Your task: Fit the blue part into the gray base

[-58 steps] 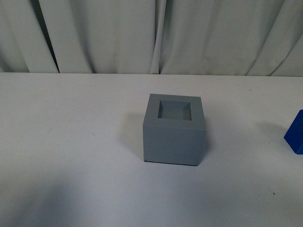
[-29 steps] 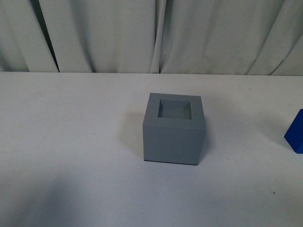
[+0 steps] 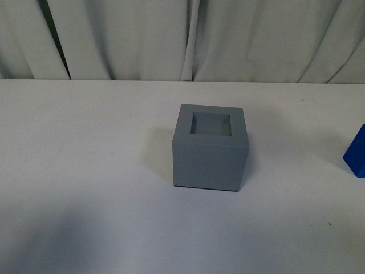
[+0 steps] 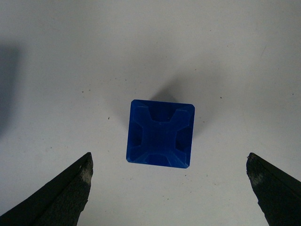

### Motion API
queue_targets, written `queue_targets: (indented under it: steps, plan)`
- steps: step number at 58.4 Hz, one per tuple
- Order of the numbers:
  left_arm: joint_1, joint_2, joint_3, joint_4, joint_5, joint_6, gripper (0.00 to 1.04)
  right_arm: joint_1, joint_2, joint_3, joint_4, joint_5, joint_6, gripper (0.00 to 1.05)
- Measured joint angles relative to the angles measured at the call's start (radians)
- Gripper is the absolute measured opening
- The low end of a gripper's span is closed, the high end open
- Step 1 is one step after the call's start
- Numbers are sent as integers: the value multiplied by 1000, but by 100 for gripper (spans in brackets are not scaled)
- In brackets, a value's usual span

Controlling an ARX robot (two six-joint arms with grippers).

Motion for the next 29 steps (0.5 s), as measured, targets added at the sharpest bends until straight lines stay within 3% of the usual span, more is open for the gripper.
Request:
queue_targets:
  steps: [29]
  plan:
    - [0, 0, 0, 0, 0, 0, 98, 23, 98, 25, 32, 39, 0, 96]
